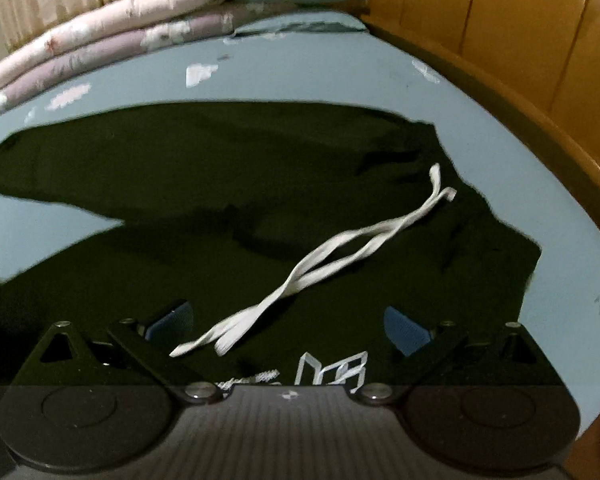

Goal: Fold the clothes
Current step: 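Grasp the shorts edge with the left gripper and lift it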

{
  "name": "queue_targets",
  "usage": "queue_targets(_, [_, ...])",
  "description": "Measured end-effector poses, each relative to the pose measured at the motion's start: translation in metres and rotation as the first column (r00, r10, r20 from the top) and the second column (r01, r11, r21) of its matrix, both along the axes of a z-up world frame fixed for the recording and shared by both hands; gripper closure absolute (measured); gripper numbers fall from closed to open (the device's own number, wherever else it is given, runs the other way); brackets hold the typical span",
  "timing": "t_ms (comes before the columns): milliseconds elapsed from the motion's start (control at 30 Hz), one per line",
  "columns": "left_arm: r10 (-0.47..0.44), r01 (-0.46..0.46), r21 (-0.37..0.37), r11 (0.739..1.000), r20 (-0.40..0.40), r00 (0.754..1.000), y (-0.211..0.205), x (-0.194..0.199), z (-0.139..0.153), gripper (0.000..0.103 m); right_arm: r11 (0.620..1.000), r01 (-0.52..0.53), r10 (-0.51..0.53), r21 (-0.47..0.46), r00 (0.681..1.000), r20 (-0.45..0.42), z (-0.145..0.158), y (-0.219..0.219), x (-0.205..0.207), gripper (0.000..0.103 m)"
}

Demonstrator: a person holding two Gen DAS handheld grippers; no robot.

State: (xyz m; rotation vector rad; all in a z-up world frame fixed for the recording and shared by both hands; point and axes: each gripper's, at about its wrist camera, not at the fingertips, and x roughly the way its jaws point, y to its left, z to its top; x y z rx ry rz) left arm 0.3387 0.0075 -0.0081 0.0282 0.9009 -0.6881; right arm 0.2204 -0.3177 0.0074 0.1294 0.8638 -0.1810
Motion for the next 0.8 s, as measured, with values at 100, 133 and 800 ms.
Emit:
queue_targets(100, [-0.026, 0.026, 0.011, 1.000, 0.034, 0.999, -0.017, 0.008, 0.010, 0.036, 1.000, -0.009, 0.009, 0.005, 1.000, 0.029, 0.007, -0.022, 0.003, 0.007])
queue_targets(133, [-0.040, 0.039, 0.009, 0.999, 0.047, 0.998, -0.022, 0.011, 0.015, 0.038, 1.000, -0.008, 0.008, 0.004, 0.999, 0.041, 0.009, -0.028, 0.004, 0.009])
queue_targets(800, [-0.434, 0.403, 0.183, 0.897, 0.185, 0.882, -0.276, 0.167, 0.013, 0.062, 0.986, -0.163, 0.153, 0.031, 0.965, 0.212, 0.027, -0.198, 0.096, 0.017])
